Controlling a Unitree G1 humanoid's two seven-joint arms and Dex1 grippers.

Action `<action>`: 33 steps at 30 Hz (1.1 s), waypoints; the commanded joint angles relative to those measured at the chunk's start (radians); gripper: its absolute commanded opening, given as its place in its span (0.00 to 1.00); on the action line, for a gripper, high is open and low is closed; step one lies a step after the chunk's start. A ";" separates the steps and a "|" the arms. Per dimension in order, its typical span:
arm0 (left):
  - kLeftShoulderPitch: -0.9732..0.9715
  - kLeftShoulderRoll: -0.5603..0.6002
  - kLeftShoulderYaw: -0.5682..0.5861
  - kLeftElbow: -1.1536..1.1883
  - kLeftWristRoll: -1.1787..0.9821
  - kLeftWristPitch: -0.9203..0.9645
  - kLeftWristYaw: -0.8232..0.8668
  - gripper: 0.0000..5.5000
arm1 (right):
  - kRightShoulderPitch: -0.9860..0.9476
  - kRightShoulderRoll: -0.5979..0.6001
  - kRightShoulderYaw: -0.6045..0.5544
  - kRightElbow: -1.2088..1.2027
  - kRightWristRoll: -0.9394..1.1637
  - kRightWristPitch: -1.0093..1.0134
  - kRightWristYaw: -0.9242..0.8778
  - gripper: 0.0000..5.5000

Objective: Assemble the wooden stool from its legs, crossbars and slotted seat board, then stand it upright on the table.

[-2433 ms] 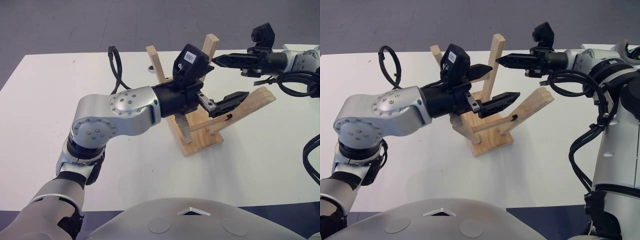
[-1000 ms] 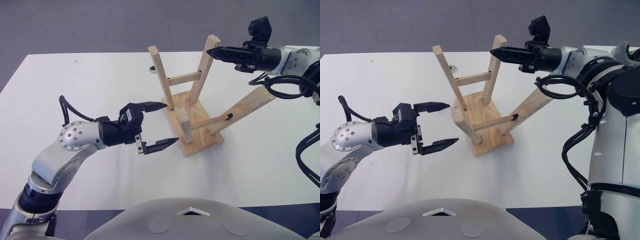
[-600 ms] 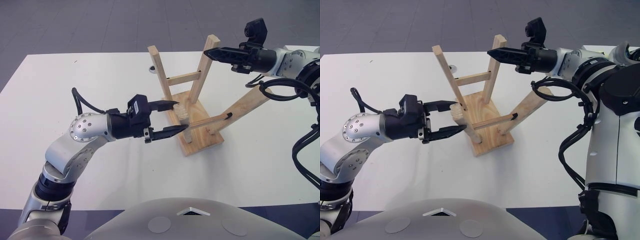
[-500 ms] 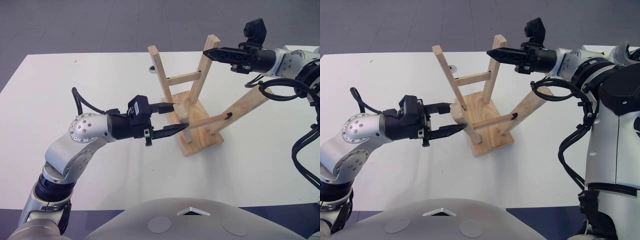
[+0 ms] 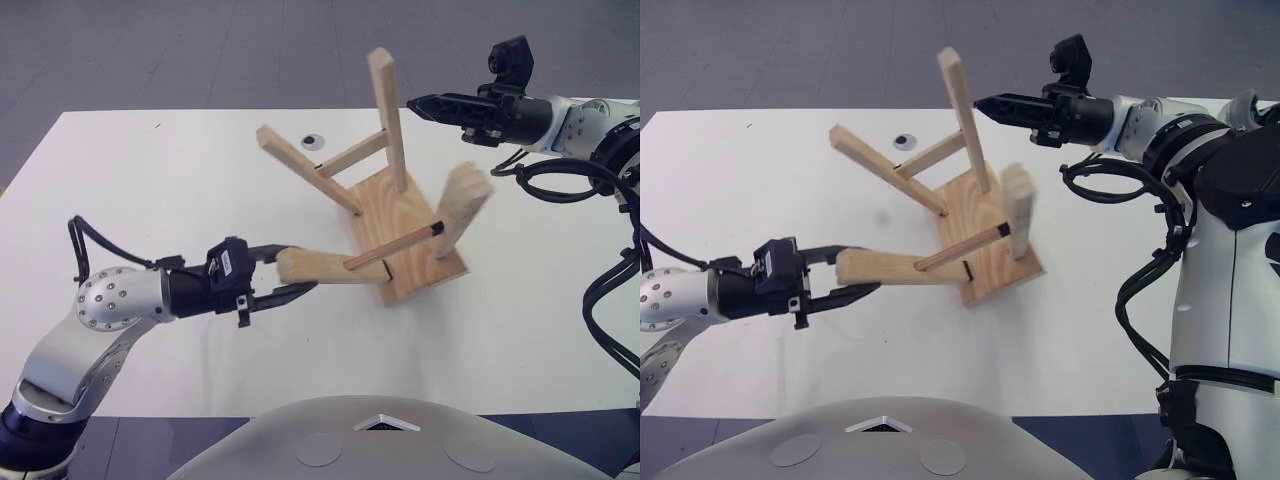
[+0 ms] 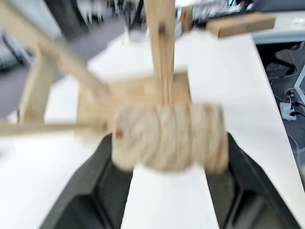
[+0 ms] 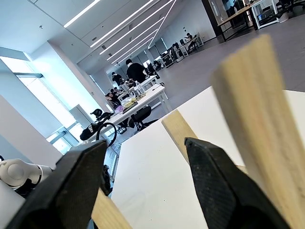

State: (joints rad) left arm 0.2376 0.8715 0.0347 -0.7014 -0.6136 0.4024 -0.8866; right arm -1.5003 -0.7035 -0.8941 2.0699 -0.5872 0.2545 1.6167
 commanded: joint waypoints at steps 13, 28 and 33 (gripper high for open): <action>-0.262 0.133 0.235 0.082 -0.195 0.126 -0.117 0.37 | -0.016 -0.004 0.028 0.024 0.019 -0.050 -0.003 0.55; 0.080 0.087 0.155 0.058 0.062 -0.052 -0.116 0.37 | -0.062 0.020 0.045 0.024 0.054 -0.066 -0.003 0.55; 0.046 0.085 0.179 0.054 -0.026 0.011 -0.065 0.47 | -0.064 0.023 0.051 0.024 0.071 -0.066 -0.004 0.55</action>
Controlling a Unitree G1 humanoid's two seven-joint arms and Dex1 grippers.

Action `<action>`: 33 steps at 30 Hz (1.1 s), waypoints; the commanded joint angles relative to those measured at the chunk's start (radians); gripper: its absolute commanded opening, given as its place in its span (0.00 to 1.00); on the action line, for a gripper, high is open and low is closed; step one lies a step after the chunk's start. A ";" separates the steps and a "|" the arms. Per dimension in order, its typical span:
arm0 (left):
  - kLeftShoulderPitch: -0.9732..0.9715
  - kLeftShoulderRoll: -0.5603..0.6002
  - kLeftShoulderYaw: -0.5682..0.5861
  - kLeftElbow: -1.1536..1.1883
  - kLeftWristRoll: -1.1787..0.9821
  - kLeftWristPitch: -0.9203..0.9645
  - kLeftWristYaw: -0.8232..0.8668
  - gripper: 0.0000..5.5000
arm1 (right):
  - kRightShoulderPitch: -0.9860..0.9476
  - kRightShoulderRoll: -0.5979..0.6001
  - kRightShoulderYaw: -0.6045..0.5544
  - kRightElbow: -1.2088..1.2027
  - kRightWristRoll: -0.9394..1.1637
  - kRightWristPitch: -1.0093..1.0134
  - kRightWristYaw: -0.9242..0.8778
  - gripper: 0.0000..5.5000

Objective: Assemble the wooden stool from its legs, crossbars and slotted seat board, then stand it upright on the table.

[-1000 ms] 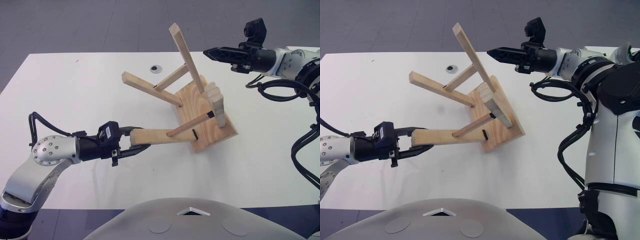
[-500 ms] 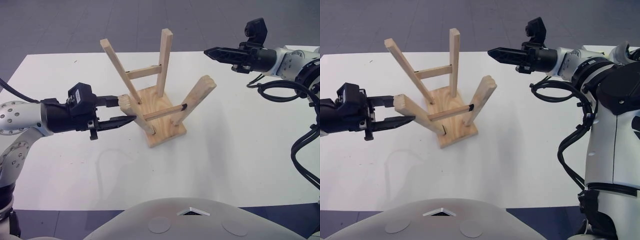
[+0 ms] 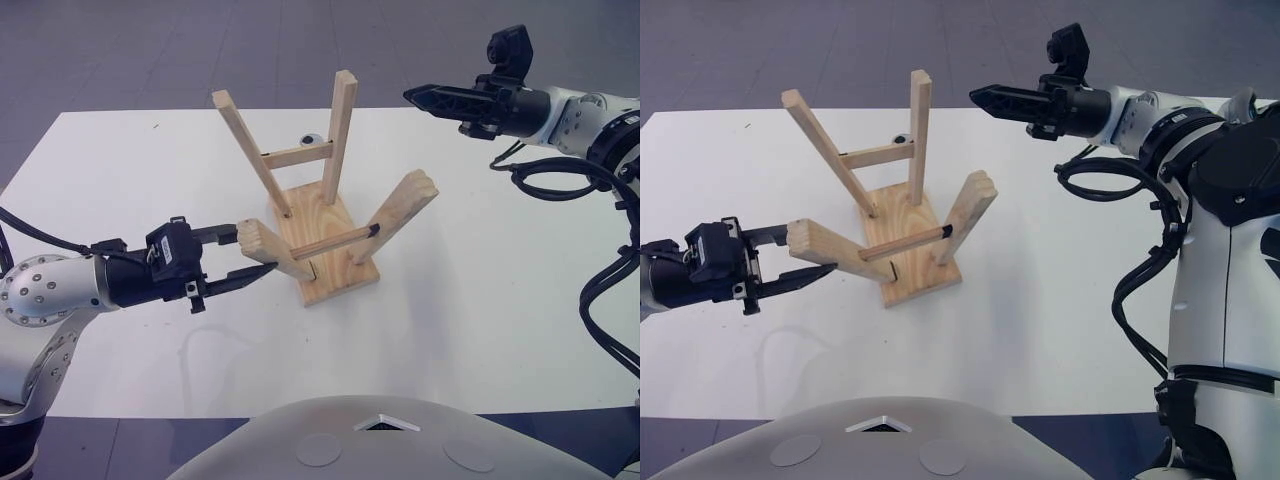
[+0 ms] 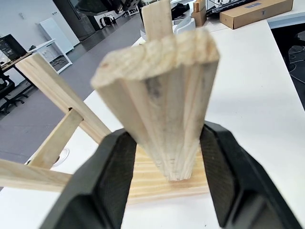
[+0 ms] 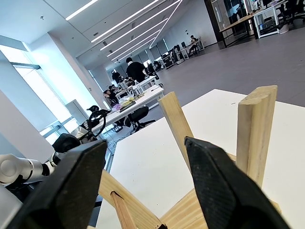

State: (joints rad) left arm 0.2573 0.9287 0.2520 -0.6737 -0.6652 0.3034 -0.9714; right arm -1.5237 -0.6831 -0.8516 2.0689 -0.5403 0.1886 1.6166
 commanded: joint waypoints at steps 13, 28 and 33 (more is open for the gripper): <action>0.299 -0.079 0.400 -0.042 -0.008 0.074 0.033 0.73 | -0.080 -0.008 -0.137 0.025 -0.088 0.157 -0.002 0.55; -0.799 -0.611 -0.143 -0.188 -0.417 0.161 1.633 0.73 | -0.043 0.103 -0.333 0.025 -0.256 0.146 -0.002 0.55; -0.800 -0.488 -0.165 -0.153 -0.573 0.275 1.479 0.73 | 0.039 0.153 -0.336 0.025 -0.333 -0.187 -0.002 0.55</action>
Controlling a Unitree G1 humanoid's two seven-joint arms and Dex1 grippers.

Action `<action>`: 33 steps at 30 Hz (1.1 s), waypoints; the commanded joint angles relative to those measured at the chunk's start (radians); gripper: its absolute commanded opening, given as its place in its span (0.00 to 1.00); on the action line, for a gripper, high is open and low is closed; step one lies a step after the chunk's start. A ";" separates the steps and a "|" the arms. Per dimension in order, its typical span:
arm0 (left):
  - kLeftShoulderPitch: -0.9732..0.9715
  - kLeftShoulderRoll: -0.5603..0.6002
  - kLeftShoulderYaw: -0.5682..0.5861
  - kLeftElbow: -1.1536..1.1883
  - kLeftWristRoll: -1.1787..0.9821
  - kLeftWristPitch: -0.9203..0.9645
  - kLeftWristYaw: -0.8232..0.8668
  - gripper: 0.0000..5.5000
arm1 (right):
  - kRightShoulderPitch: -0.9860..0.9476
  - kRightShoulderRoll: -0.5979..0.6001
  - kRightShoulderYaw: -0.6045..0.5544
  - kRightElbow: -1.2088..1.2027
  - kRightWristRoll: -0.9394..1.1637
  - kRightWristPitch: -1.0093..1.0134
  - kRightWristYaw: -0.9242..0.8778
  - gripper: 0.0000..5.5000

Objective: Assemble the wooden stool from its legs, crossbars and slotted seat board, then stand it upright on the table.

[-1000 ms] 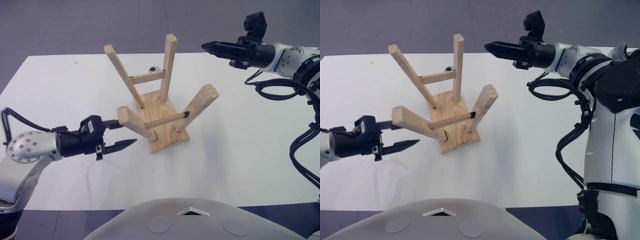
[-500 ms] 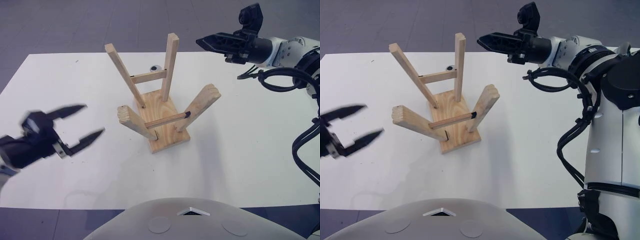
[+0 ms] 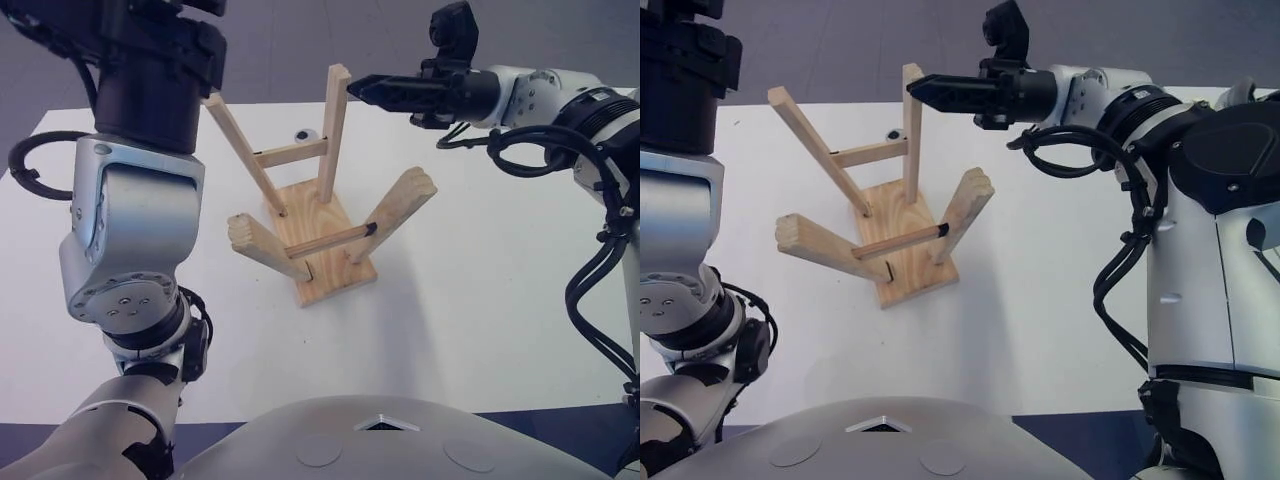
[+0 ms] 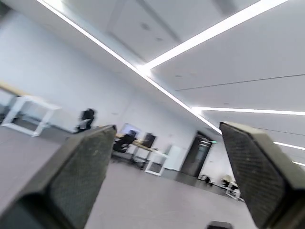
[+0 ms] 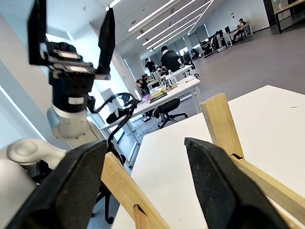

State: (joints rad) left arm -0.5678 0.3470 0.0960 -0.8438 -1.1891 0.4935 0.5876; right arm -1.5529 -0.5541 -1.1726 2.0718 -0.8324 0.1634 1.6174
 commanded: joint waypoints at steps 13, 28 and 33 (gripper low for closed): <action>0.295 0.407 0.183 -0.065 -0.238 0.137 -0.501 0.73 | -0.047 -0.058 -0.273 0.023 -0.063 0.056 -0.003 0.55; 0.551 0.535 0.256 -0.126 -0.293 0.089 -0.804 0.73 | -0.073 -0.156 -0.544 0.023 -0.295 0.539 -0.003 0.55; 0.564 0.549 0.268 -0.089 -0.244 0.088 -0.848 0.73 | 0.276 0.032 -0.276 0.023 -0.557 -0.620 -0.003 0.55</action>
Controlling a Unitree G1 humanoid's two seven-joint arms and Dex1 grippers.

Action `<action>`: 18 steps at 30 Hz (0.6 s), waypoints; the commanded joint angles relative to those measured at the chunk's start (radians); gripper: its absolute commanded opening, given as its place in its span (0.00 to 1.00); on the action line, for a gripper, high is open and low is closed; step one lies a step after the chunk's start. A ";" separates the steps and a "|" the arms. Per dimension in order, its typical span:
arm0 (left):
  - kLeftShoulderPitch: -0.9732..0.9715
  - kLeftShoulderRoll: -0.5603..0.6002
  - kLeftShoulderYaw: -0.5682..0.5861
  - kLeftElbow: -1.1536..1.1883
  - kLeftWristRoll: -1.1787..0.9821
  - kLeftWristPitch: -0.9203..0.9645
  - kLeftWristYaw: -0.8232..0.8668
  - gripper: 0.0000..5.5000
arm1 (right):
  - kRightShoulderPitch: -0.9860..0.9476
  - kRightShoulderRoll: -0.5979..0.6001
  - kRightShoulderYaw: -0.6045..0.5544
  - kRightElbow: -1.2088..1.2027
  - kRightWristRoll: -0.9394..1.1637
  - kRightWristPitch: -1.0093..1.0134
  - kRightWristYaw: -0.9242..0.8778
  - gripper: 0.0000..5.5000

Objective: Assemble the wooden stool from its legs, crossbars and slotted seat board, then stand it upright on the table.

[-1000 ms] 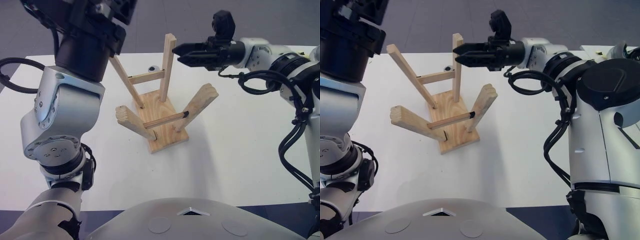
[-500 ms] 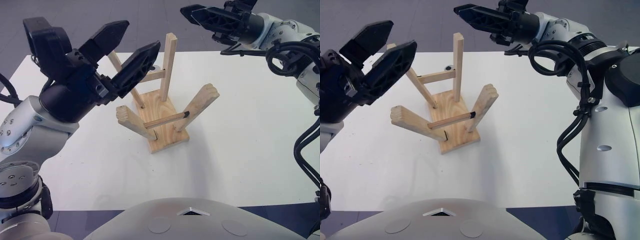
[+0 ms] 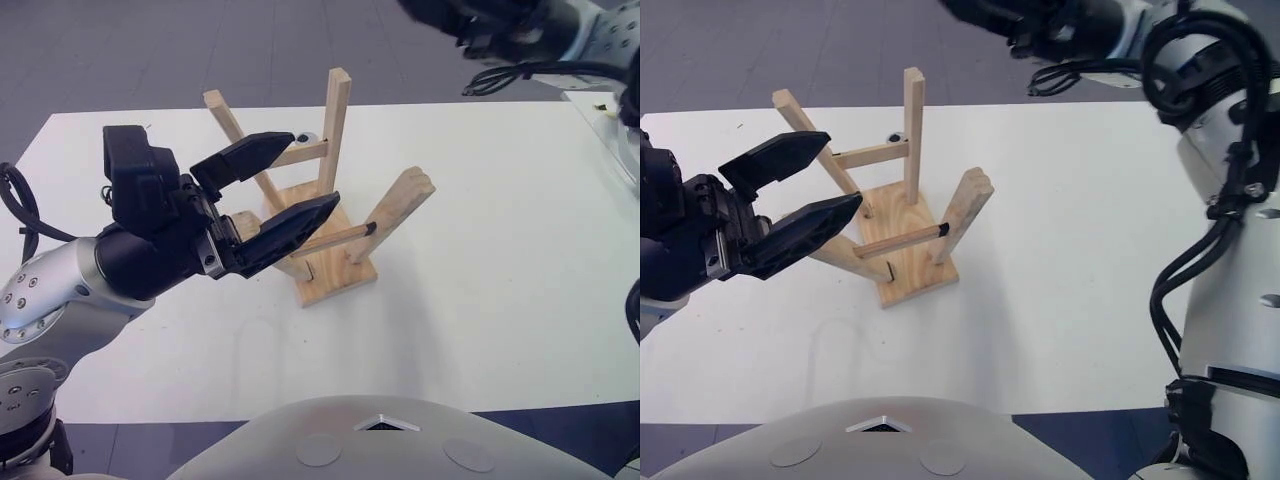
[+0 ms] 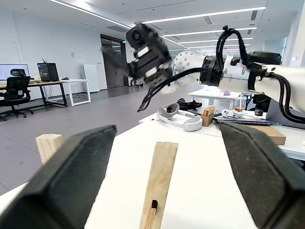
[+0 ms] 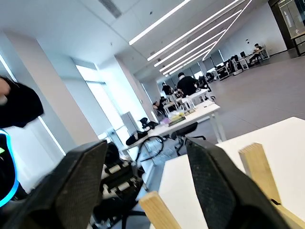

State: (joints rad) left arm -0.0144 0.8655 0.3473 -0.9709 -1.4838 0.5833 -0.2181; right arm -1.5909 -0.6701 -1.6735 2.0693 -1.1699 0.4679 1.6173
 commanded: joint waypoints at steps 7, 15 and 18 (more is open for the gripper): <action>0.140 0.004 0.094 0.100 0.158 -0.013 -0.173 0.73 | 0.244 0.160 0.191 0.025 -0.122 -1.017 -0.003 0.55; 0.132 -0.012 0.055 0.151 0.275 -0.032 -0.278 0.73 | 0.036 0.172 0.103 0.025 -0.074 -0.456 -0.003 0.55; 0.125 -0.011 0.056 0.169 0.295 -0.032 -0.301 0.73 | 0.001 0.119 0.066 0.025 -0.077 -0.260 -0.003 0.55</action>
State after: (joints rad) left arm 0.1213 0.8492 0.4036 -0.8181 -1.2121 0.5555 -0.4995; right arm -1.5191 -0.5028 -1.5700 2.0721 -1.2371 0.0840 1.6106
